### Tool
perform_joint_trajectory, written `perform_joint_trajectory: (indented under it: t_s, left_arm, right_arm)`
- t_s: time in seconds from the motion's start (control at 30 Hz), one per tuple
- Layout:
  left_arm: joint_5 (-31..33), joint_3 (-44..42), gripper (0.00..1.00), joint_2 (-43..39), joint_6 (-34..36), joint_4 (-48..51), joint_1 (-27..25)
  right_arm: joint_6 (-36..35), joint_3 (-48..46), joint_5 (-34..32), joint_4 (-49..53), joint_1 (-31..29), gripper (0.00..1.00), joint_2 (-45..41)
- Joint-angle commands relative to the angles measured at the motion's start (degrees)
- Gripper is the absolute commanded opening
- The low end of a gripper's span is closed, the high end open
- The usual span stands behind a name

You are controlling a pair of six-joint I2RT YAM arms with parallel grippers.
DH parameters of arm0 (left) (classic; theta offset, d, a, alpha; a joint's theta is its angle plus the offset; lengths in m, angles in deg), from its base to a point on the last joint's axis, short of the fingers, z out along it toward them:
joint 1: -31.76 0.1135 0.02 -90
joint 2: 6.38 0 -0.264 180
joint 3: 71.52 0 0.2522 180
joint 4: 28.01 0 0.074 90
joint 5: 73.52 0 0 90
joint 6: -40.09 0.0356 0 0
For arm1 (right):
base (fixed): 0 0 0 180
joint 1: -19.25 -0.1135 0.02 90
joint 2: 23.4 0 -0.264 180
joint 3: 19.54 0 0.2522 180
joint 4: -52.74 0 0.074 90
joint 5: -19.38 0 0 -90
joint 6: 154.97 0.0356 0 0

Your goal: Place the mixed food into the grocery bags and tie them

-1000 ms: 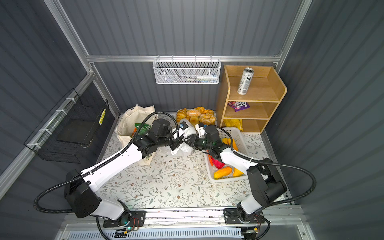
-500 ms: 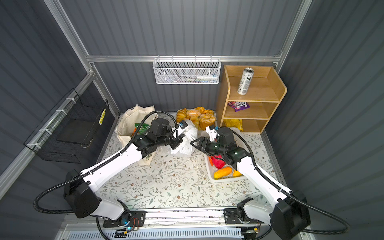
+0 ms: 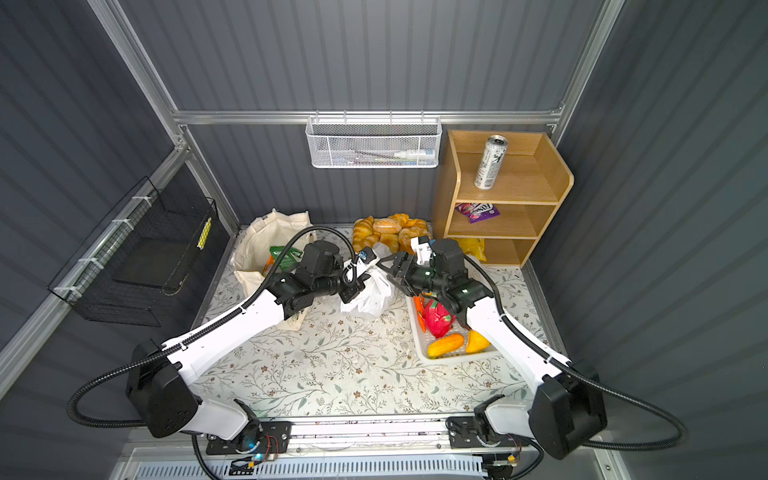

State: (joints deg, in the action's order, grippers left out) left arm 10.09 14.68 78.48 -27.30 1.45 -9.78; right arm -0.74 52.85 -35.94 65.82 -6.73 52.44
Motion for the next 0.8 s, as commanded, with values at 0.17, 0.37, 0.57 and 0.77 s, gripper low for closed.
perform_joint_trajectory:
  t_s: [0.17,0.37,0.57,0.77]
  left_arm:
    - [-1.7,-0.5,0.0,-1.7,1.6,-2.1,0.2]
    - [-2.7,-1.1,0.0,-2.2,1.9,-3.0,0.2]
    - [-3.1,-1.8,0.0,-2.9,1.9,-3.8,0.2]
    - [-1.9,-1.1,0.0,-2.3,2.2,-3.2,0.2]
  right_arm:
    - [2.4,1.6,0.6,-2.2,-2.4,0.75,0.9]
    - [2.5,3.3,0.2,-2.3,-4.0,0.75,3.6]
    - [2.4,5.2,-0.2,-2.6,-4.1,0.75,5.6]
    - [2.5,2.6,-0.2,-1.3,-3.6,0.76,2.4]
